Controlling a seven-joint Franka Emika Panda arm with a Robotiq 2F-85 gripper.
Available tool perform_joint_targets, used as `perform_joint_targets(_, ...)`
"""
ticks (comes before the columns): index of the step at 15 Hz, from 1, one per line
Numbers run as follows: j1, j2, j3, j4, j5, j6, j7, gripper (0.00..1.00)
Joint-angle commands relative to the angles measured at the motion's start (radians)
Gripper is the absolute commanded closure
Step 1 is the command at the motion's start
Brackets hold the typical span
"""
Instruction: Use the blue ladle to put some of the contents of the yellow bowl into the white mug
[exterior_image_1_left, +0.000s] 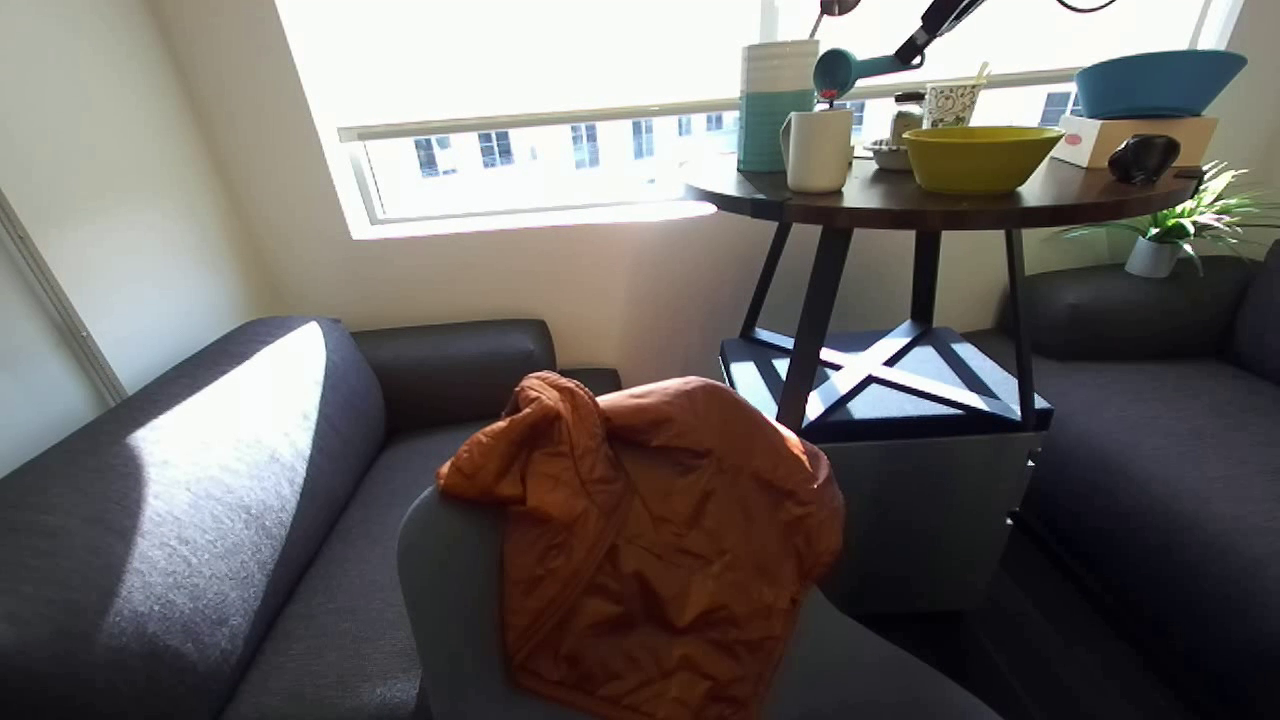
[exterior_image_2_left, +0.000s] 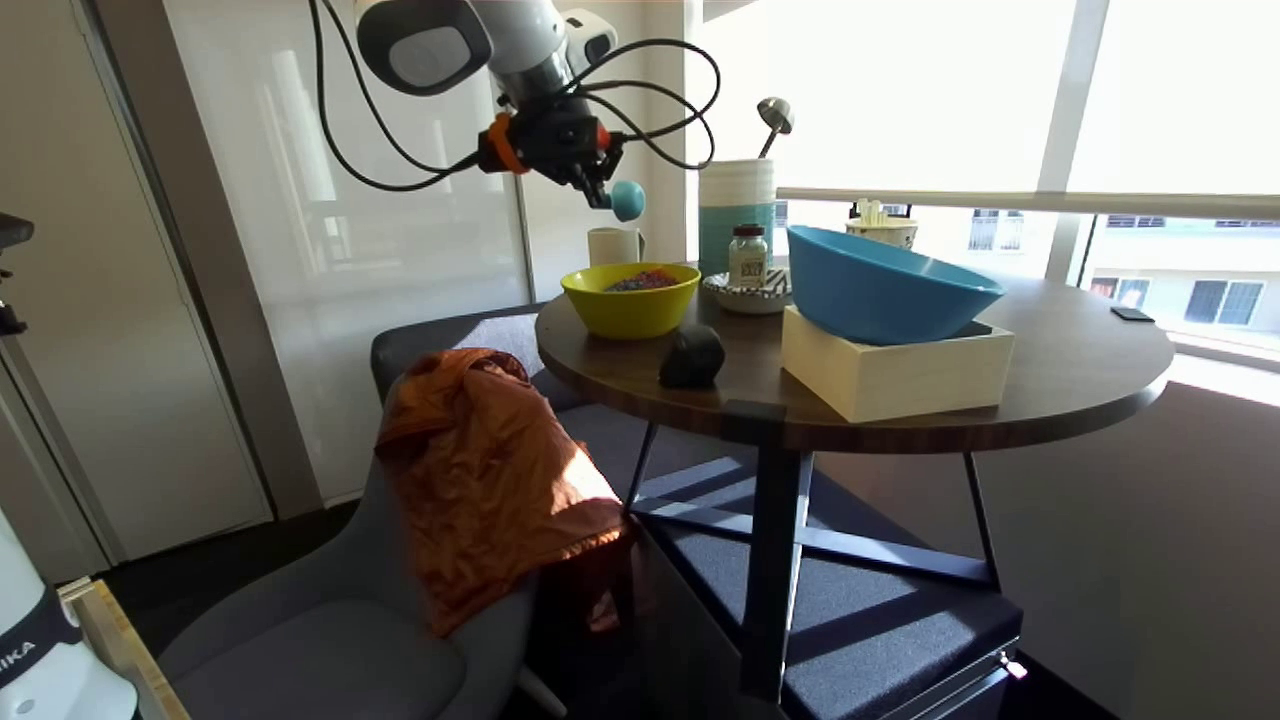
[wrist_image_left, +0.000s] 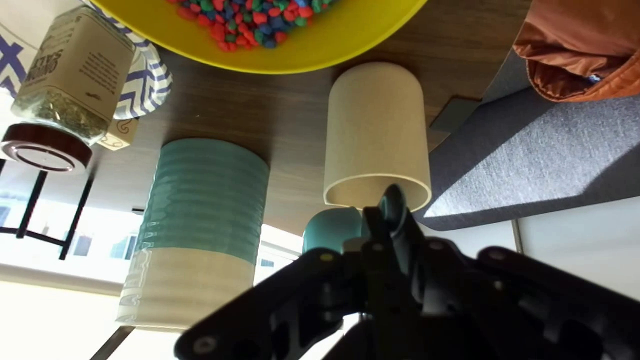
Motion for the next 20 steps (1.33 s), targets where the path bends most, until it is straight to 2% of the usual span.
perform_joint_targets(1, 0.017, -0.042, 0.001, -0.045, -0.020, 0.044, -0.028, 0.98)
perform_joint_targets(8, 0.020, -0.067, 0.010, -0.075, -0.003, 0.073, -0.097, 0.98)
perform_joint_targets(14, 0.026, -0.083, 0.020, -0.109, 0.015, 0.150, -0.172, 0.98)
perform_joint_targets(20, 0.030, -0.088, 0.031, -0.120, 0.023, 0.170, -0.194, 0.98)
